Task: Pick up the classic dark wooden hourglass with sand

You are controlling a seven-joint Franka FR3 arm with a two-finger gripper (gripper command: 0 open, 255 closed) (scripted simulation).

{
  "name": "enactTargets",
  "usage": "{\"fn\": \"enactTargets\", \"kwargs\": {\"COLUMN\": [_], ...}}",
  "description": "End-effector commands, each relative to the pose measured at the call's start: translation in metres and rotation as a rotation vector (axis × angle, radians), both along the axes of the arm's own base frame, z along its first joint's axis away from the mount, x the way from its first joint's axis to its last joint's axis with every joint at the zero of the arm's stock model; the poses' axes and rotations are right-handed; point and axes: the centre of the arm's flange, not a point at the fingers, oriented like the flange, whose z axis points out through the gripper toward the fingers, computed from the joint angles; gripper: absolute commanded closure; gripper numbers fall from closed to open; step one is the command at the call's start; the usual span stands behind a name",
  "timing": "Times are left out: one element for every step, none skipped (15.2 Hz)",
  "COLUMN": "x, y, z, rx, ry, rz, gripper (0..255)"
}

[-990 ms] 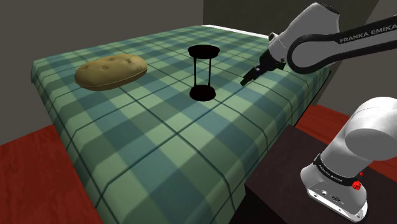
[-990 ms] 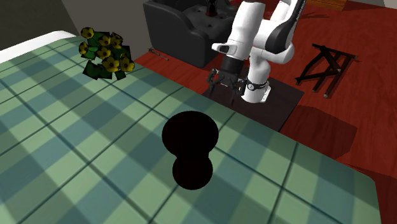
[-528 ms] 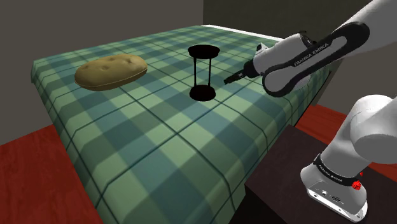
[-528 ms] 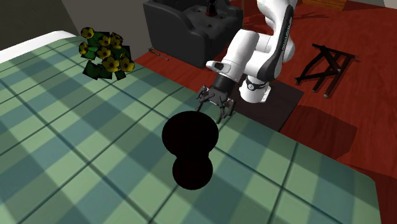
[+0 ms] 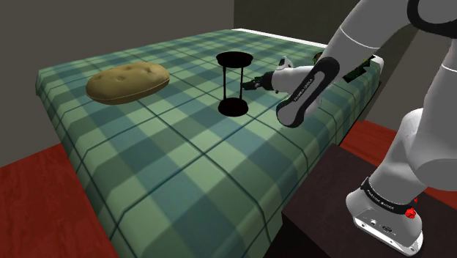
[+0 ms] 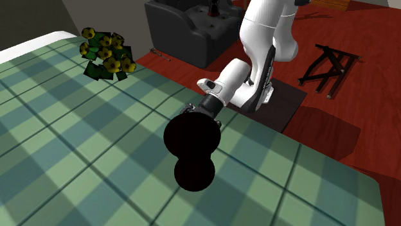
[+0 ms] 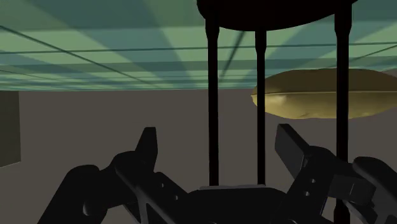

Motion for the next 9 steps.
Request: {"fn": "enactTargets", "kwargs": {"x": [0.020,0.031,0.036,0.036,0.036,0.036,0.036,0.036,0.036], "y": [0.004,0.005,0.005,0.005,0.005,0.005,0.005,0.005,0.005], "z": [-0.008,-0.010,-0.011,-0.017,-0.022,-0.027,-0.033,-0.038,-0.043], "rx": [-0.003,-0.005,-0.006,-0.006,-0.006,-0.006,-0.006,-0.006,-0.006], "ry": [-0.093,-0.136,-0.155,-0.155,-0.155,-0.155,-0.155,-0.155,-0.155], "rz": [-0.004,-0.007,-0.009,-0.009,-0.009,-0.009,-0.009,-0.009,-0.009], "gripper": [0,0,0,0,0,0,0,0,0]}}
